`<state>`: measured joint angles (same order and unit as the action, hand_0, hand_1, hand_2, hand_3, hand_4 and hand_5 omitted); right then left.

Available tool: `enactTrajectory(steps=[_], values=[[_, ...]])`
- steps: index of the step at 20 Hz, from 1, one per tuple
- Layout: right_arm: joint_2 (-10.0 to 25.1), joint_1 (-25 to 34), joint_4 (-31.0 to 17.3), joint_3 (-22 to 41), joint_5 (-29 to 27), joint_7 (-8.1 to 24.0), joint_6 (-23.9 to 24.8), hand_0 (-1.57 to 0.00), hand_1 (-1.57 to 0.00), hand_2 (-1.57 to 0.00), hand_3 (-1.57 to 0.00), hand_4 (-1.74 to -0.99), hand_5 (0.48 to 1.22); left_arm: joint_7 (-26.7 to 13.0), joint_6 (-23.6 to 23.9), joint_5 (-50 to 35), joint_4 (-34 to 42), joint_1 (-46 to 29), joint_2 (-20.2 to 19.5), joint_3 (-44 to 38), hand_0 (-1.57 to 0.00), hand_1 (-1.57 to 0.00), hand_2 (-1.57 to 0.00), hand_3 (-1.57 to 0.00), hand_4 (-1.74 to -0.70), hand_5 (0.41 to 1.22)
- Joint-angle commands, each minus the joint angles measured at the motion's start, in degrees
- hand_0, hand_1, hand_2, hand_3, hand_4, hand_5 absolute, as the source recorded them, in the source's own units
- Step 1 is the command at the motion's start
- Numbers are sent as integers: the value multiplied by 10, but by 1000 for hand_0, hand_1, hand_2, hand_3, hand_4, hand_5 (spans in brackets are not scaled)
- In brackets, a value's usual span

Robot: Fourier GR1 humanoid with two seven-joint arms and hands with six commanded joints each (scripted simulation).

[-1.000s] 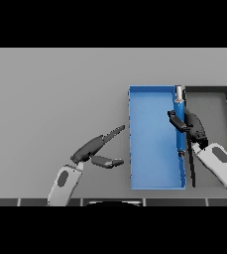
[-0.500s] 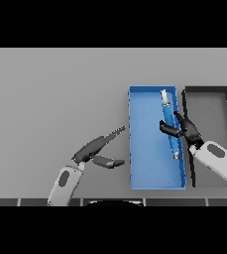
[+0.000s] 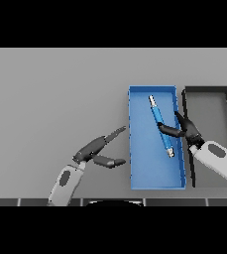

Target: Pick up the blue pipe and place it into the blue bin.

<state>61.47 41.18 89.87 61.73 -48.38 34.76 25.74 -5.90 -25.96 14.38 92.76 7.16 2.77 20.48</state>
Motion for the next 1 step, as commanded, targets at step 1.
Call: enactTrajectory(steps=[1], values=[[-3, -3, -3, -2, -5, -5, -2, -6, -5, -5, -3, -1022, 643, 8, 4, 9, -9, -1, 2, 5, 1, 1, 1, 1, -885, 431]])
